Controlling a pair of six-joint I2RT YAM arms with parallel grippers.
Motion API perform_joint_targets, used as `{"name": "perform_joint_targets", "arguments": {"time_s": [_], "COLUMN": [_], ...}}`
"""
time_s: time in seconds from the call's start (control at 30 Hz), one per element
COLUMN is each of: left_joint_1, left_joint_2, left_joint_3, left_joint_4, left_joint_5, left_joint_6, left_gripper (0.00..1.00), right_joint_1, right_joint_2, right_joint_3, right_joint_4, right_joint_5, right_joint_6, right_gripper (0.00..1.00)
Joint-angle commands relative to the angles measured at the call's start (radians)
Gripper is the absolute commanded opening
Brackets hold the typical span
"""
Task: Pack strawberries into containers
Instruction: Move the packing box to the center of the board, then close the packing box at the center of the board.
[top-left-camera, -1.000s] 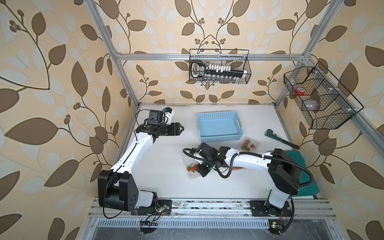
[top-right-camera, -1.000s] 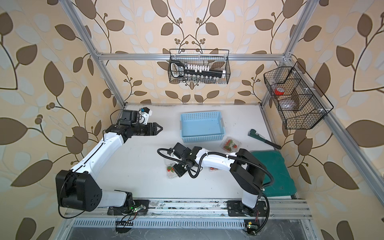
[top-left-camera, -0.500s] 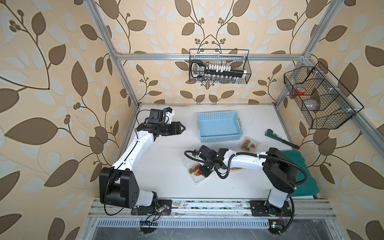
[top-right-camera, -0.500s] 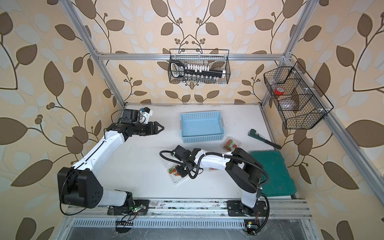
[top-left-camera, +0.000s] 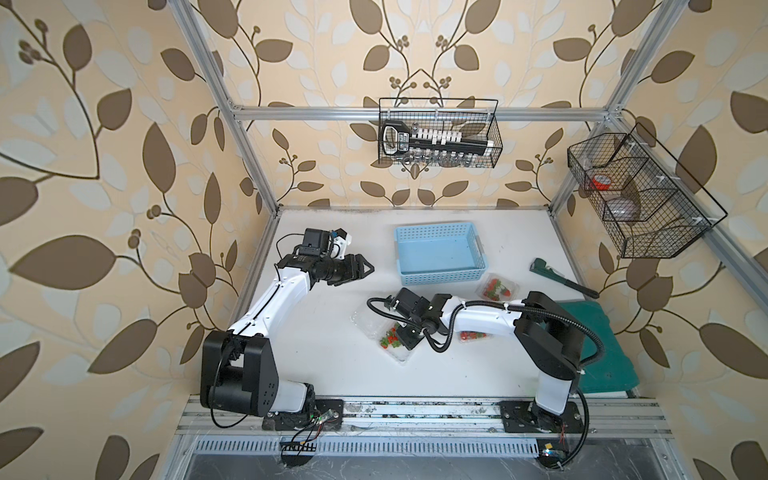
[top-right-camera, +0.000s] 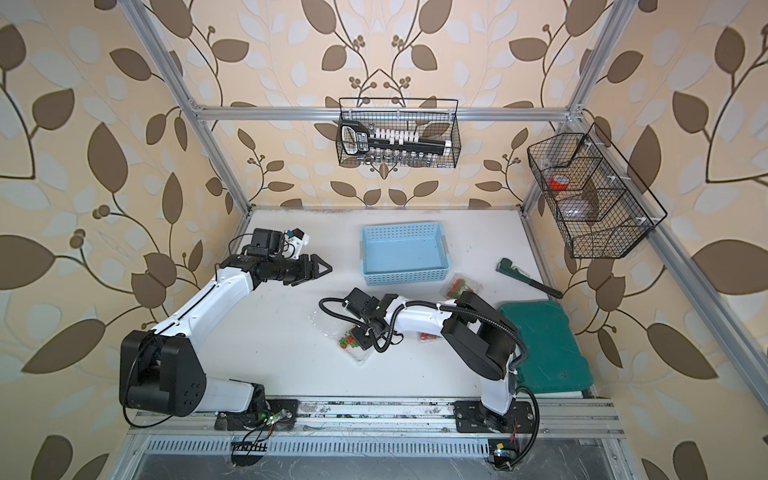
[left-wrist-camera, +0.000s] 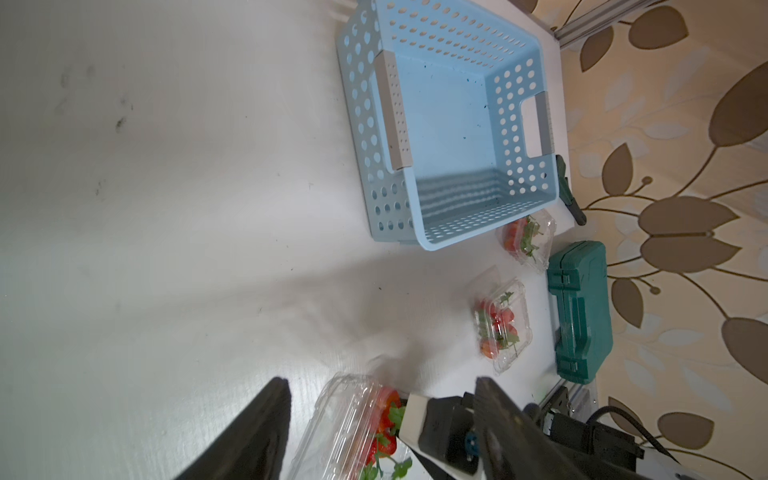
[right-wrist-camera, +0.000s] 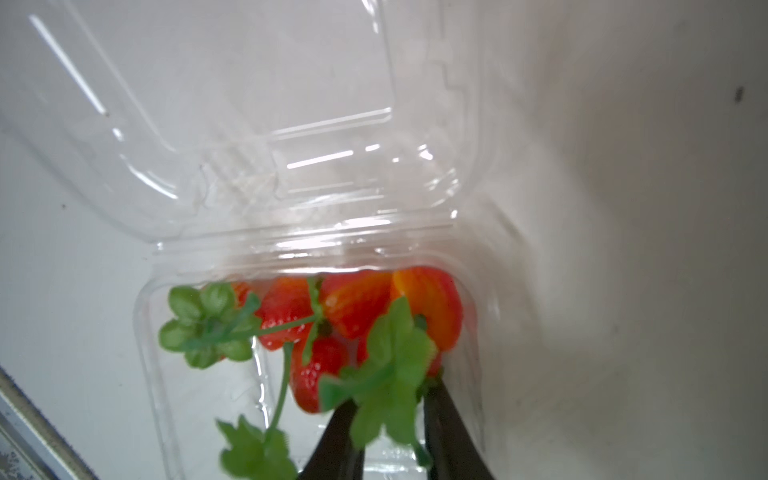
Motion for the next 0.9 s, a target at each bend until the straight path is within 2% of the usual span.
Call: {"name": "perform_joint_targets", "arguments": {"time_s": [0.0,0.17,0.37,0.63,0.87], "left_joint_1": [0.003,0.022,0.026,0.027,0.027], "left_joint_2": [-0.057,-0.082,-0.070,-0.076,-0.082], "left_joint_3": [-0.023,-0.048,-0.064,-0.092,-0.122], "left_joint_4": [0.019,0.019,0.038,0.079,0.133], "left_joint_5": [-0.004,-0.040,-0.021,-0.055,-0.081], "left_joint_6": [-0.027,-0.041,-0.055,-0.078,-0.123], "left_gripper": [0.71,0.72,0.72,0.71,0.70], "right_joint_1": [-0.024,-0.057,-0.089,-0.106,-0.126], "right_joint_2": [0.036,0.053,0.042,-0.045,-0.153], "right_joint_3": [0.029,0.042,0.061,0.055,0.036], "right_joint_4": [0.000,0.022,0.023,-0.005,-0.041], "right_joint_5": [0.027,0.031,0.027,0.011,0.018], "right_joint_6": [-0.017,-0.037,-0.082,-0.086,-0.073], "right_gripper": [0.25,0.24,0.26,0.37,0.38]}}
